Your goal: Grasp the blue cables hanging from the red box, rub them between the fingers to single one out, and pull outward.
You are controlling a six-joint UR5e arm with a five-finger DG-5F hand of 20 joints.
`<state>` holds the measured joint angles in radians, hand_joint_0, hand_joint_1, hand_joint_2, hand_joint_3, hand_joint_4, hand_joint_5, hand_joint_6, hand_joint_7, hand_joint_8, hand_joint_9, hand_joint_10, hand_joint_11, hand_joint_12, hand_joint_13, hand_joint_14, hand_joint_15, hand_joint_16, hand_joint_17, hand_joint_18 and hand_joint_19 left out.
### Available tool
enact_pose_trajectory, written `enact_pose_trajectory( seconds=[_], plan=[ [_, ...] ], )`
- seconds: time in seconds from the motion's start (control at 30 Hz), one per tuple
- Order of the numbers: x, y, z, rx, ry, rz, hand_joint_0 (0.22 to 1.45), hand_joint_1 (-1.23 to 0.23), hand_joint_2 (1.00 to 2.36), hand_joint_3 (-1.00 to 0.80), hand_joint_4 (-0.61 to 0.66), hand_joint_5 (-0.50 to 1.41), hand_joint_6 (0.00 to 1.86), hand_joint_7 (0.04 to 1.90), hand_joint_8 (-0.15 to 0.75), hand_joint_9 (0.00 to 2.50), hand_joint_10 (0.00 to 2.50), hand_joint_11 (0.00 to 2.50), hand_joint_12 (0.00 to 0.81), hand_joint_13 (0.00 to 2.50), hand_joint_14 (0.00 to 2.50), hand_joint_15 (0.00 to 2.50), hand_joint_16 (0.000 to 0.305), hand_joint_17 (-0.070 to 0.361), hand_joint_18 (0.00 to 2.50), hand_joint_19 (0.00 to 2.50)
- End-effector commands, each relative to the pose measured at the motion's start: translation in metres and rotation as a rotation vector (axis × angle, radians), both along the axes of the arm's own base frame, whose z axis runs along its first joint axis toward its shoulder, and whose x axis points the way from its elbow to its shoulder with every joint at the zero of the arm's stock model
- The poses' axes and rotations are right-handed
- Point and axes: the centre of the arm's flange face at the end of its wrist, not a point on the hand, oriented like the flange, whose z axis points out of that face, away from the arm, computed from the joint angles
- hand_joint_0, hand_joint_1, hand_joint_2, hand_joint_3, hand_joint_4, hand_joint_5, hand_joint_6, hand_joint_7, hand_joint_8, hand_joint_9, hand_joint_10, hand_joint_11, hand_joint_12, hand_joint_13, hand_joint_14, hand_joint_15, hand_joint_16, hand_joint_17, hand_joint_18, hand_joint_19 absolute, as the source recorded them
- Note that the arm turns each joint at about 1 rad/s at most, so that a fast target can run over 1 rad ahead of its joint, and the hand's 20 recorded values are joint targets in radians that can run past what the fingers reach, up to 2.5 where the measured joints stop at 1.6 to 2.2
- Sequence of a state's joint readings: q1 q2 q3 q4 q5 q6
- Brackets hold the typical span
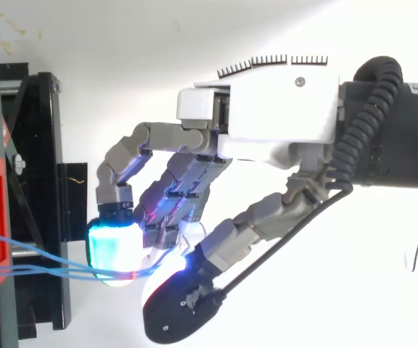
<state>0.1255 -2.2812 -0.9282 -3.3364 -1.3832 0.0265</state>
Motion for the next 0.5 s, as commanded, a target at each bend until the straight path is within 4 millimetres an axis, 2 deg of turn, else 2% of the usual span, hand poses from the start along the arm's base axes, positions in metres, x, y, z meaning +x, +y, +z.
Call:
enact_pose_trajectory(
  seconds=[0.0, 0.23, 0.33, 0.37, 0.47],
  plan=[
    [-0.0002, 0.0002, -0.0005, 0.001, 0.001, 0.0, 0.62, -0.95, 1.0, -0.5, 0.17, -0.21, 0.93, 0.89, 0.322, 0.84, 0.02, 0.52, 0.414, 0.85, 0.02, 0.49, 0.049, 0.11, 0.86, 0.49],
    [-0.0005, 0.0003, -0.0002, 0.001, 0.004, 0.002, 0.55, -0.91, 1.0, -0.5, 0.18, -0.17, 0.92, 0.97, 0.345, 0.93, 0.01, 0.52, 0.431, 0.88, 0.02, 0.5, 0.051, 0.115, 0.89, 0.52],
    [-0.0011, 0.0002, -0.0005, 0.002, 0.009, 0.001, 0.59, -0.87, 1.0, -0.5, 0.17, -0.16, 0.91, 1.01, 0.342, 0.94, 0.01, 0.52, 0.426, 0.89, 0.02, 0.5, 0.05, 0.112, 0.89, 0.53],
    [-0.0013, 0.0002, -0.0006, 0.002, 0.01, 0.001, 0.63, -0.83, 1.0, -0.46, 0.16, -0.15, 0.91, 1.03, 0.339, 0.97, 0.01, 0.53, 0.418, 0.9, 0.02, 0.5, 0.049, 0.11, 0.89, 0.53],
    [-0.0012, 0.0014, -0.0006, 0.002, 0.01, 0.003, 0.64, -0.81, 1.02, -0.3, 0.11, -0.15, 0.92, 1.08, 0.34, 0.99, 0.01, 0.52, 0.419, 0.91, 0.02, 0.5, 0.049, 0.11, 0.89, 0.54]
  ],
)
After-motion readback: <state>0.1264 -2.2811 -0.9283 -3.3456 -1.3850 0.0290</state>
